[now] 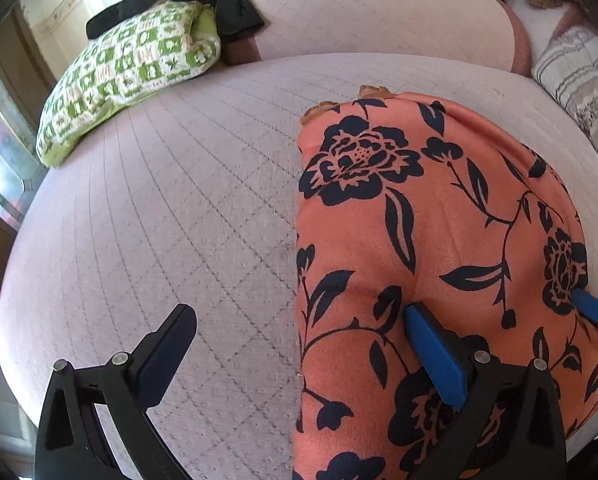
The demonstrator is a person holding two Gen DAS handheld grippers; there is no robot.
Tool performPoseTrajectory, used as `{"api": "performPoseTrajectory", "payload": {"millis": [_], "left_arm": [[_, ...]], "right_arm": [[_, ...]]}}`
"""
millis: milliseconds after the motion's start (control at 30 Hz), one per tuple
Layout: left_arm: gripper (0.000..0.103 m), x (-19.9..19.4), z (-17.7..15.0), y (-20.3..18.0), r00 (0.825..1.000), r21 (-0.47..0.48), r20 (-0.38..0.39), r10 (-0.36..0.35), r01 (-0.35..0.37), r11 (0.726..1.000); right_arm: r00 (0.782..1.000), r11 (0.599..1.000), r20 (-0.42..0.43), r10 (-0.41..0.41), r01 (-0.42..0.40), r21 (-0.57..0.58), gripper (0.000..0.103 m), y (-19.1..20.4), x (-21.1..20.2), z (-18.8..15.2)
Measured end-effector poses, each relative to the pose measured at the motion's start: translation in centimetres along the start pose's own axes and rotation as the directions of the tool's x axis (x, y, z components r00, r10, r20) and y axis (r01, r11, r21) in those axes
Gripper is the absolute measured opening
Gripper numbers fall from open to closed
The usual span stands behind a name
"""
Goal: Fold small clothes
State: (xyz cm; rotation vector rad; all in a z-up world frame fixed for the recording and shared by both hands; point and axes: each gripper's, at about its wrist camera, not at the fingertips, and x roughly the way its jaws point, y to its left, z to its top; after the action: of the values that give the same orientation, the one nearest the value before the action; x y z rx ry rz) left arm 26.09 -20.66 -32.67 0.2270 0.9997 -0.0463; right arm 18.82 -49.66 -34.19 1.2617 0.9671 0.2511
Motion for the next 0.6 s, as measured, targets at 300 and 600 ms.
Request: {"api": "performPoseTrajectory", "payload": {"millis": [300,600], "left_arm": [[0.103,-0.9,-0.5,-1.5,0.996,0.046,0.018,0.086,-0.087,0.995],[0.103,-4.8,-1.7,-2.1,0.993,0.072,0.045,0.105,-0.108,0.992]], "right_arm": [[1.000,1.000,-0.001,-0.004,0.004,-0.019,0.082,0.6,0.0,-0.1],[0.982,0.972,0.093,0.167,-0.148,-0.184,0.083,3.8,-3.6,-1.6]]}}
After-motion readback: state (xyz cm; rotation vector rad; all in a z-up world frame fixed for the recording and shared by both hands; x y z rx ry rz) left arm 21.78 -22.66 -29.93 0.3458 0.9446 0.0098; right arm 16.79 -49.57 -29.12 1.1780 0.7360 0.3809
